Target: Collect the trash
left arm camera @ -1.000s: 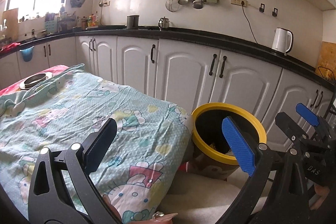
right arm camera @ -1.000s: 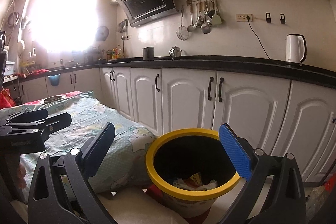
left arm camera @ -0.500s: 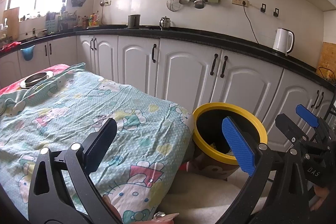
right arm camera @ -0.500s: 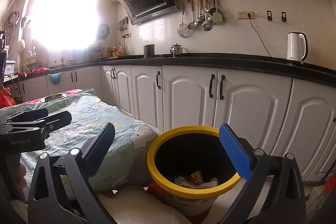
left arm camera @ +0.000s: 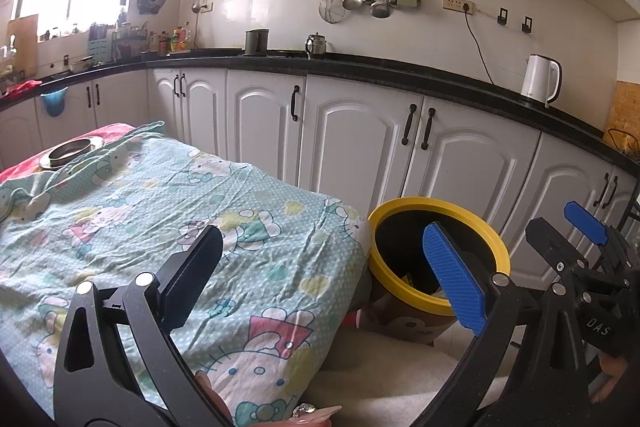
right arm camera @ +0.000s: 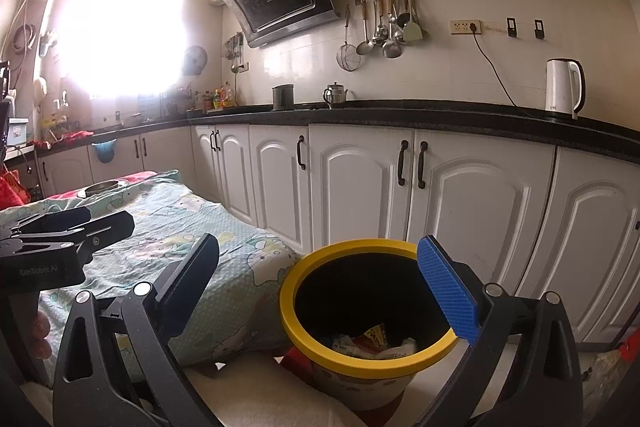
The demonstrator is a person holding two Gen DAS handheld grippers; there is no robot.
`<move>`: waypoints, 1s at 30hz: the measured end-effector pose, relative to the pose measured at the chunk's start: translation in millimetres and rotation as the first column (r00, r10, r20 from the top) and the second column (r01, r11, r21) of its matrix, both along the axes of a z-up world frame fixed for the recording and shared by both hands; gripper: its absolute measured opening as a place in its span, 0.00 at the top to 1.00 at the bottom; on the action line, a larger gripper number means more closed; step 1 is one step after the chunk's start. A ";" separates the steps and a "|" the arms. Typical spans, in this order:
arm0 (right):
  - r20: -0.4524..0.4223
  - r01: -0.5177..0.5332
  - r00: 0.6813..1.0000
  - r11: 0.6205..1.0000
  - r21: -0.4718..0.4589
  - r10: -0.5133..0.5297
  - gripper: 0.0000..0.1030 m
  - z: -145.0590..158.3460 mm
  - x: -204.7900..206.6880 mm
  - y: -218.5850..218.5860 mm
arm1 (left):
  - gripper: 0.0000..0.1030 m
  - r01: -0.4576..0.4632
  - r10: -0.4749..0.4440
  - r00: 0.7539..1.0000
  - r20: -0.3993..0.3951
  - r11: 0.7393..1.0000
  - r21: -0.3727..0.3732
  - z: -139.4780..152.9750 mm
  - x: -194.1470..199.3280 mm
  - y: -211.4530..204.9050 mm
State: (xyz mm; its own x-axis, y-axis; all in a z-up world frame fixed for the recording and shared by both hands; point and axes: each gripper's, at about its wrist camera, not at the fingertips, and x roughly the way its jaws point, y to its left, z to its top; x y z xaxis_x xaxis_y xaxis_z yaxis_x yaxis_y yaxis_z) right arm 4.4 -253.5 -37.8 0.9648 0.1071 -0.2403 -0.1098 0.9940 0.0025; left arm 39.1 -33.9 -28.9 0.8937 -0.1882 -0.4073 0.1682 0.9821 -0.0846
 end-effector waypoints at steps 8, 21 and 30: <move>-0.002 0.000 1.000 1.000 0.001 0.000 0.06 -0.3 0.1 0.4 | 0.11 -0.001 0.001 1.000 0.002 1.000 0.000 0.1 0.3 -0.5; -0.004 0.002 1.000 1.000 0.005 -0.002 0.06 0.3 -1.4 -0.5 | 0.11 0.003 -0.003 1.000 -0.001 1.000 -0.001 -0.3 0.7 0.0; -0.005 0.003 1.000 1.000 0.006 -0.003 0.06 0.5 -0.9 -1.4 | 0.11 -0.008 0.008 1.000 -0.019 1.000 0.003 -5.1 2.9 3.5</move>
